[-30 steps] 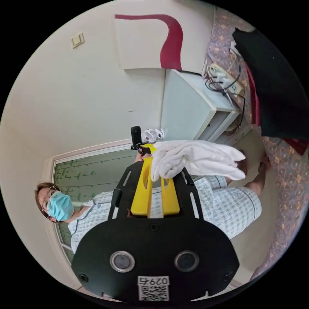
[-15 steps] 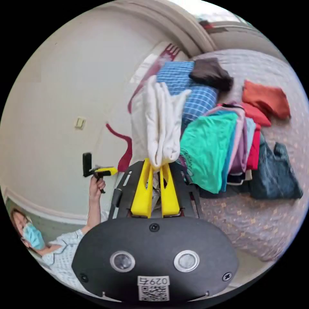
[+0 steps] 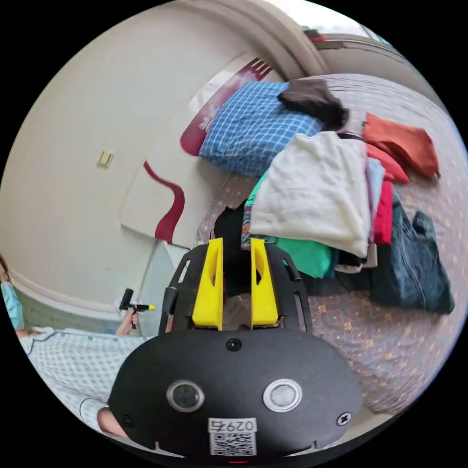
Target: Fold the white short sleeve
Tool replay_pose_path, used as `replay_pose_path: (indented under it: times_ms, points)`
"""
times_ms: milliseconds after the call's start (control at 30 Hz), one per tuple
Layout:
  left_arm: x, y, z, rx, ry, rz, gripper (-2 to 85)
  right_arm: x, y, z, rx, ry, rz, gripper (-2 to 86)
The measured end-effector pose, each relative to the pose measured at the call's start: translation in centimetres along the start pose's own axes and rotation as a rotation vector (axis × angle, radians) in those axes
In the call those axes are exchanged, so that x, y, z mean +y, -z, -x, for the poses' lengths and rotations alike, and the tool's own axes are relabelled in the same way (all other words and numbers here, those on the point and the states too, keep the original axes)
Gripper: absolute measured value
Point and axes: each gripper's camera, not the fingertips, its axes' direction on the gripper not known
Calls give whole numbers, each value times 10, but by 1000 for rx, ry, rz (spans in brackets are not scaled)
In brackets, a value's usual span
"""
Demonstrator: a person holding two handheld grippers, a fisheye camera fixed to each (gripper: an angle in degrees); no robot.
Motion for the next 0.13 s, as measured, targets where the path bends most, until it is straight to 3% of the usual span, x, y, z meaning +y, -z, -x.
replay_pose_path:
  times_ms: [133]
  points:
    - [54, 3, 37, 116, 76, -64, -10, -67, -153, 78, 40, 214, 439, 95]
